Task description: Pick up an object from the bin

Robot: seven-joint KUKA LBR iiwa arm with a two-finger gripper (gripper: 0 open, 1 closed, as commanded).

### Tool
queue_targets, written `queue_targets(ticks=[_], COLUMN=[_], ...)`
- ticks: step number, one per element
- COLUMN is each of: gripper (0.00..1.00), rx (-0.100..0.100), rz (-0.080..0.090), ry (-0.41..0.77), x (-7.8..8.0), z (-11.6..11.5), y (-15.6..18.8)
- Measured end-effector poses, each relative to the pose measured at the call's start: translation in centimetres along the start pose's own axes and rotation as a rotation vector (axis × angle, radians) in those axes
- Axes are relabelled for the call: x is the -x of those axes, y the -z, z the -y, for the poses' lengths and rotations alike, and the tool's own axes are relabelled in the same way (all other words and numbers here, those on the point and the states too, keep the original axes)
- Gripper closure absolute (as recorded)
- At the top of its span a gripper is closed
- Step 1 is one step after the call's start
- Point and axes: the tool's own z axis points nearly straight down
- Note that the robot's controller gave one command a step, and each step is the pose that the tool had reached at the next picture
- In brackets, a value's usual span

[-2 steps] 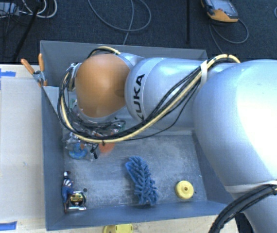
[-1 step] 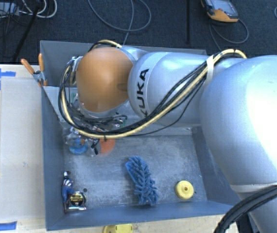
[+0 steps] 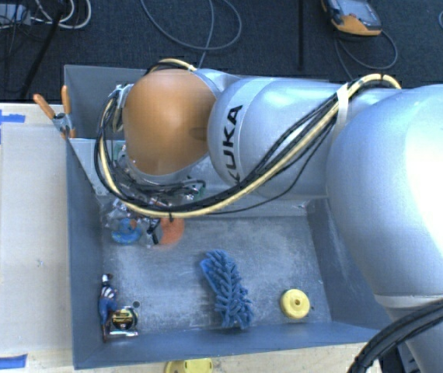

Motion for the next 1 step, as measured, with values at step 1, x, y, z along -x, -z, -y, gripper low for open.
queue_targets(ticks=[1], gripper=[1.00], rx=[0.003], rz=[-0.004], ry=[-0.002], x=[-0.09], z=[-0.09], y=[2.02])
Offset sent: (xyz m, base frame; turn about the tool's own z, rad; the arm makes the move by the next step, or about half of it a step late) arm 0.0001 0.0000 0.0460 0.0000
